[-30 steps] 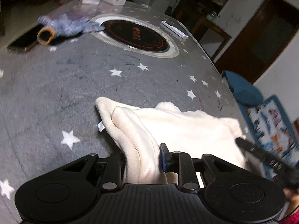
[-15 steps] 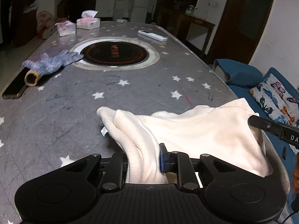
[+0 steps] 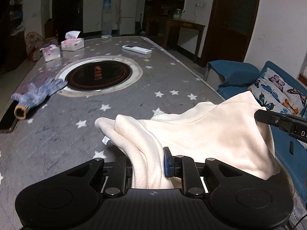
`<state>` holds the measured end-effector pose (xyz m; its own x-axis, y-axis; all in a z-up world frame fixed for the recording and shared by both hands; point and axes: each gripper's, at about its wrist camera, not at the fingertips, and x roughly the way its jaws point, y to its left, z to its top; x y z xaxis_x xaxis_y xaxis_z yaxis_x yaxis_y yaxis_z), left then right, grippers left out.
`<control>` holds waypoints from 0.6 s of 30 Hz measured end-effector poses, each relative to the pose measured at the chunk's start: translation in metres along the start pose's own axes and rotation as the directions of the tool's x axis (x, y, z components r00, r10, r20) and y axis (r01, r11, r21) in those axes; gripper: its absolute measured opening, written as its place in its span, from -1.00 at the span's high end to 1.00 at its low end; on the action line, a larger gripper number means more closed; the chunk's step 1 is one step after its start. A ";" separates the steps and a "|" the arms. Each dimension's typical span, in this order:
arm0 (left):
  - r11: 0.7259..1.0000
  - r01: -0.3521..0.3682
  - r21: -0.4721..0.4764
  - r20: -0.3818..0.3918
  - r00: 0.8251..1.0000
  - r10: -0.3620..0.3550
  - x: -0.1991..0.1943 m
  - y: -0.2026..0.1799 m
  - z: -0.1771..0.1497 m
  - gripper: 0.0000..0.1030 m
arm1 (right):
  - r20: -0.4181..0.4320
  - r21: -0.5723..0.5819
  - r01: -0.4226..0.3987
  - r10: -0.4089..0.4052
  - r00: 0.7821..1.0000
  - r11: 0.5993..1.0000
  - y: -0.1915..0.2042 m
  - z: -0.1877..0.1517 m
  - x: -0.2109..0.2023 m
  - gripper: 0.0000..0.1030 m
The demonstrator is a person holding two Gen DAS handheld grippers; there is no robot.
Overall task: Fold clothes
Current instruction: 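Lift the folded sweatshirt off the table with both grippers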
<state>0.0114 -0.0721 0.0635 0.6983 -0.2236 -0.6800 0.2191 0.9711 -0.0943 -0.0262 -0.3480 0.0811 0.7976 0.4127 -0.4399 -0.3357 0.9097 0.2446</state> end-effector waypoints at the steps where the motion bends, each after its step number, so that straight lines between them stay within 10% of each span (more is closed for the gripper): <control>1: 1.000 0.001 0.006 0.001 1.000 -0.001 0.001 -0.003 0.002 0.61 | 0.004 0.001 0.007 -0.007 1.000 1.000 -0.002 0.001 -0.001 0.83; 18: 0.996 0.005 0.086 -0.007 1.000 -0.004 0.029 -0.041 0.036 0.61 | 0.056 0.005 0.077 -0.077 0.995 0.997 -0.033 0.021 -0.008 0.83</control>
<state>0.0470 -0.1215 0.0735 0.6923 -0.2268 -0.6850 0.2800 0.9594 -0.0347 -0.0107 -0.3823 0.0945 0.8480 0.3379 -0.4084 -0.2707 0.9385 0.2144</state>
